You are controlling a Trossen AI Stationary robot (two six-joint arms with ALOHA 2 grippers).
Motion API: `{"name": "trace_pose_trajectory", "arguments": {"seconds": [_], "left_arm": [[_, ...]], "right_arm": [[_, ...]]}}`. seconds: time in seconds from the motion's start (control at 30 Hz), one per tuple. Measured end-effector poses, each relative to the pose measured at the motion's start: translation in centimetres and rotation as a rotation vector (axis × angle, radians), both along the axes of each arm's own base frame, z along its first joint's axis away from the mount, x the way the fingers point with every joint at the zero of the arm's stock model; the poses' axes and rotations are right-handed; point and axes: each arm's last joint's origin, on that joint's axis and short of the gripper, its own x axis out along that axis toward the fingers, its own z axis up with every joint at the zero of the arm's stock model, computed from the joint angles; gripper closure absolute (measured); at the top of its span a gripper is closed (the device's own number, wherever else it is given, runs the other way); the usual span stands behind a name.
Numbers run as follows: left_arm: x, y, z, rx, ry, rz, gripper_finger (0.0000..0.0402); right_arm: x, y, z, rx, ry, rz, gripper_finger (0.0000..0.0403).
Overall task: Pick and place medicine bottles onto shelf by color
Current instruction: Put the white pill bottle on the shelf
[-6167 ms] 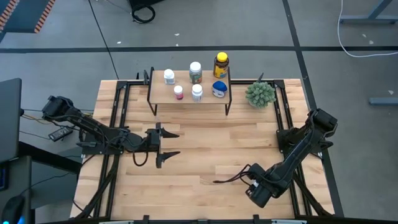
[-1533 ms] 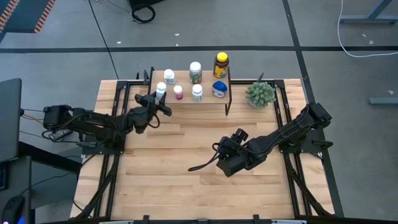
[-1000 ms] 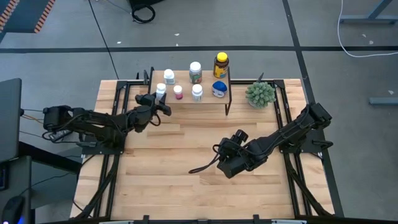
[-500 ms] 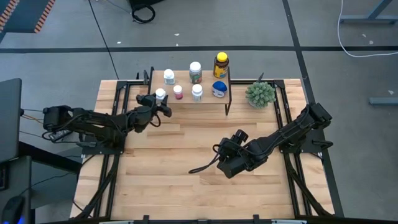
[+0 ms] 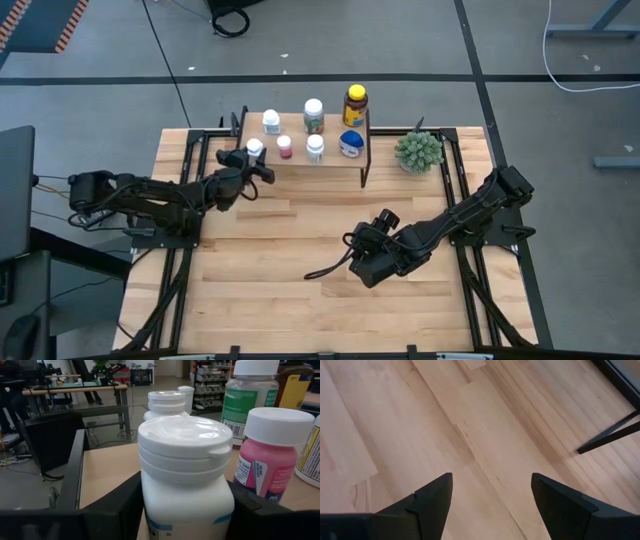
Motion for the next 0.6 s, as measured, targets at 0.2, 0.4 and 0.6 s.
{"name": "trace_pose_trajectory", "arguments": {"seconds": [0.2,0.4,0.6], "left_arm": [[0.1,-0.4,-0.1,-0.002,-0.001,-0.022,0.0214],[0.5,-1.3,-0.1,-0.005,-0.001,-0.079,0.0188],[0.7,-2.1,-0.1,-0.004,-0.004,-0.113,0.018]], "right_arm": [[-0.1,0.1,0.0,0.006,-0.001,0.001,0.0126],[-0.1,0.1,0.0,0.006,-0.001,0.001,0.0126],[-0.1,0.1,0.0,0.006,-0.001,0.001,0.0126]]}}
